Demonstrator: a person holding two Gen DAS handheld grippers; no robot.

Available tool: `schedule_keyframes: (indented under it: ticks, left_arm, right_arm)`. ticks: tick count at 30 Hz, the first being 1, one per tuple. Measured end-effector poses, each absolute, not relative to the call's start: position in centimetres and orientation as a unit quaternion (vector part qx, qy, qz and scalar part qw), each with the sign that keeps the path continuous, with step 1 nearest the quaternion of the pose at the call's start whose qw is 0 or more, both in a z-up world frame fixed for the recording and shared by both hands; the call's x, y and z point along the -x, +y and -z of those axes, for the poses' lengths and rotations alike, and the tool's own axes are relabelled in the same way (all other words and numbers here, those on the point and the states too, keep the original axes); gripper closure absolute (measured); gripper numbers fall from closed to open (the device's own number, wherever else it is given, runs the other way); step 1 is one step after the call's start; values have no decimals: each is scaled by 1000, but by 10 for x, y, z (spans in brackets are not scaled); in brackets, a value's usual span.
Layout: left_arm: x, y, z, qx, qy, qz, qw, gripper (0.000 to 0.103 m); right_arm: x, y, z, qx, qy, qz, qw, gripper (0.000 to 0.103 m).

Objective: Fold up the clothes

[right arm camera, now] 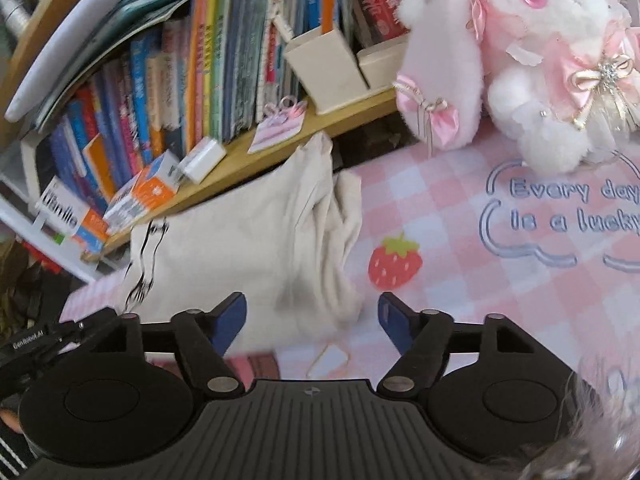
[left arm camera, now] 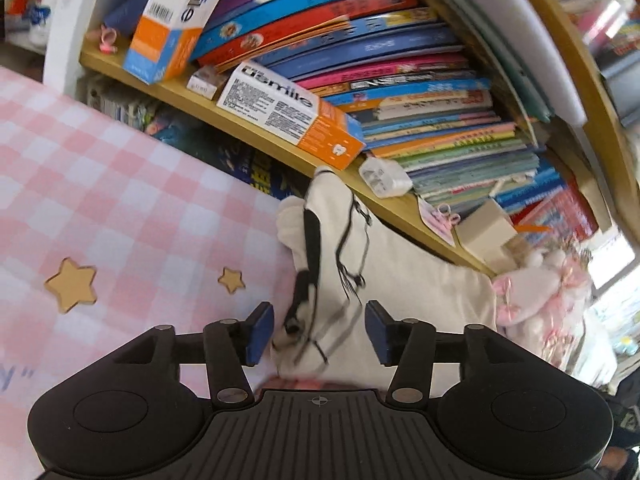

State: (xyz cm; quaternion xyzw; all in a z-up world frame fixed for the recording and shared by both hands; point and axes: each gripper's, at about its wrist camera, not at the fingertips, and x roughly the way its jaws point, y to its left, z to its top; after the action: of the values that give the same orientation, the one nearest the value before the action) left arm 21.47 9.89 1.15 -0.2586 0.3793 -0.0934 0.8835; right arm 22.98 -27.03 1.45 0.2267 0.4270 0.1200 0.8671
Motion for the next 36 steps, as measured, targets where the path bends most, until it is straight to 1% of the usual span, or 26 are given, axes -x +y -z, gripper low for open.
schedule_keyframes:
  ticks: [3, 7, 9, 10, 15, 19, 21, 36]
  left_arm:
    - [-195, 88, -20, 224, 376, 86, 895, 38]
    - [-169, 75, -28, 199, 375, 88, 901, 36]
    - [-157, 68, -31, 193, 374, 85, 903, 32]
    - [-151, 65, -32, 190, 374, 83, 904, 32]
    - [-126, 52, -38, 180, 372, 69, 908, 30]
    - [-107, 44, -44, 167, 368, 59, 913, 28]
    - [-100, 41, -45, 162, 367, 53, 914, 26]
    - [-72, 26, -56, 111, 371, -10, 922, 23]
  right_arm:
    - [-215, -265, -16, -208, 435, -131, 866, 23]
    - [-191, -258, -22, -170, 433, -137, 875, 22]
    - [-179, -255, -25, -154, 427, -138, 880, 19]
    - [-173, -253, -27, -145, 423, -139, 884, 17]
    - [-144, -248, -37, -107, 404, -130, 899, 16]
    - [-126, -251, -42, -106, 393, -125, 905, 14]
    - [-118, -253, -43, -105, 390, -123, 907, 14]
    - [-85, -260, -50, -72, 380, -119, 914, 11]
